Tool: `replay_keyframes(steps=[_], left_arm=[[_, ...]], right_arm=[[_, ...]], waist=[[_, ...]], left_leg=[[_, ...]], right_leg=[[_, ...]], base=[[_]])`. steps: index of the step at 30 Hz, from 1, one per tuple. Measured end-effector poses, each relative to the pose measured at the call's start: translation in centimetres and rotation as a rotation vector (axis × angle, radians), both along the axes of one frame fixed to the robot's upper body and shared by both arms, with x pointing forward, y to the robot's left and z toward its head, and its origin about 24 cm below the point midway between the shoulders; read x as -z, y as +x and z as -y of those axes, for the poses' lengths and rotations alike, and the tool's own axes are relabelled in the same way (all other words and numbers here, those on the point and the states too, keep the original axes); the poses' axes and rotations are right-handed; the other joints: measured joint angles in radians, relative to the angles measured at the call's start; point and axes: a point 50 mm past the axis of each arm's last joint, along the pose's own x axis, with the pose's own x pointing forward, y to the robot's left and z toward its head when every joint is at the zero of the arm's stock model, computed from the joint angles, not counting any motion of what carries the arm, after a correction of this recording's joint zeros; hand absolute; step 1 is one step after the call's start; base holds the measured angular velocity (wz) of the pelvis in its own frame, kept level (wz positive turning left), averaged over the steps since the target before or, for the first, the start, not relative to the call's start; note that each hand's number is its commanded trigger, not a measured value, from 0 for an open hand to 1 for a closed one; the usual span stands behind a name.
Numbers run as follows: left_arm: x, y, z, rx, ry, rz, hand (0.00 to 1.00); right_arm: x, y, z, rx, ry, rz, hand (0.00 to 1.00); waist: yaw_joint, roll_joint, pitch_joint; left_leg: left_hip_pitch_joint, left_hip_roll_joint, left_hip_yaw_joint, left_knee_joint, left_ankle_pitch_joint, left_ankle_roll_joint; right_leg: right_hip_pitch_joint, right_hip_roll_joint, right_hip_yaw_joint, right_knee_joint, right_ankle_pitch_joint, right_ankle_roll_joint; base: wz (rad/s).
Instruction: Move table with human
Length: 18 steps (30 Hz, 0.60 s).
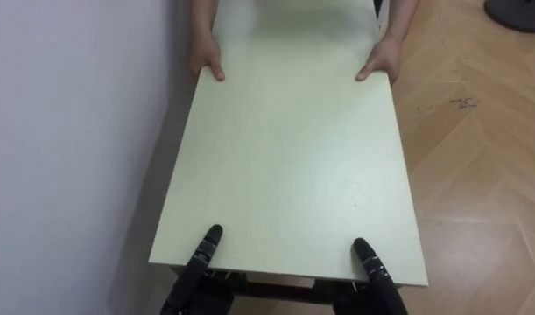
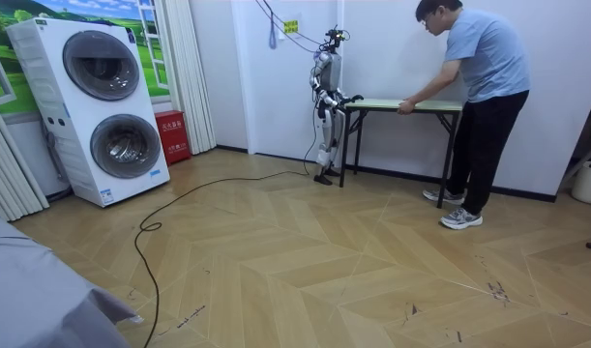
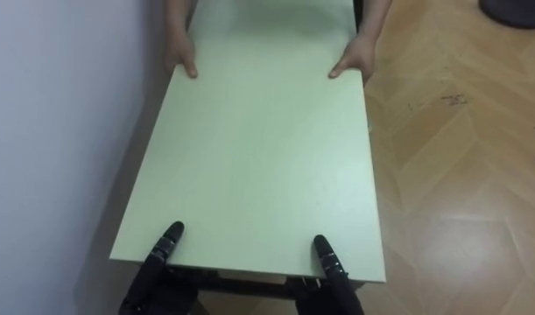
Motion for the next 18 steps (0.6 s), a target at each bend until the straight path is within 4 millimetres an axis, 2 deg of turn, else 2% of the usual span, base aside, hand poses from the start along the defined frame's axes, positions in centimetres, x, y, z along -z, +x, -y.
replay_keyframes(steps=[9,10,12,13,16,18], left_arm=[[0.7,-0.5,-0.3,0.026,0.036,0.02,1.0],[0.7,-0.5,-0.4,0.028,0.038,0.02,0.77],[1.1,-0.6,-0.4,0.04,0.048,0.017,0.33],[1.2,-0.7,-0.4,0.043,0.049,0.014,0.0],[1.7,-0.9,-0.7,0.073,0.072,0.026,0.0],[1.8,-0.9,-1.2,0.147,0.159,0.046,0.0]], right_arm=[[0.6,-0.5,-0.1,-0.014,-0.004,0.002,1.0],[0.6,-0.5,-0.1,-0.014,-0.004,0.0,1.0],[0.9,-0.6,0.0,-0.017,-0.006,-0.01,0.55],[1.0,-0.7,0.0,-0.018,-0.007,-0.014,0.0],[1.5,-0.9,0.0,-0.033,-0.008,-0.017,0.0],[1.8,-1.0,0.4,-0.088,-0.051,0.005,0.0]], waist=[[0.001,-0.007,-0.0033],[0.001,-0.007,-0.0031],[0.001,-0.007,-0.0019],[0.001,-0.005,-0.0016],[0.003,-0.008,-0.005],[0.004,-0.004,-0.0069]], left_leg=[[0.016,0.003,-0.002,-0.008,0.0,0.0],[0.02,0.003,-0.002,-0.009,0.0,0.0],[0.04,0.003,-0.003,-0.014,0.0,0.0],[0.044,0.004,-0.003,-0.015,0.0,0.0],[0.057,0.005,-0.003,-0.02,0.0,-0.001],[0.057,0.005,-0.002,-0.02,0.0,0.0]], right_leg=[[0.024,0.005,-0.003,-0.017,0.003,-0.001],[0.028,0.005,-0.003,-0.017,0.003,-0.001],[0.05,0.008,0.0,-0.03,0.005,-0.001],[0.056,0.01,0.0,-0.035,0.006,0.0],[0.068,0.011,0.0,-0.044,0.007,0.001],[0.07,0.013,0.0,-0.05,0.012,0.001]], base=[[0.01],[0.0],[0.0],[0.0],[0.0],[0.0]])
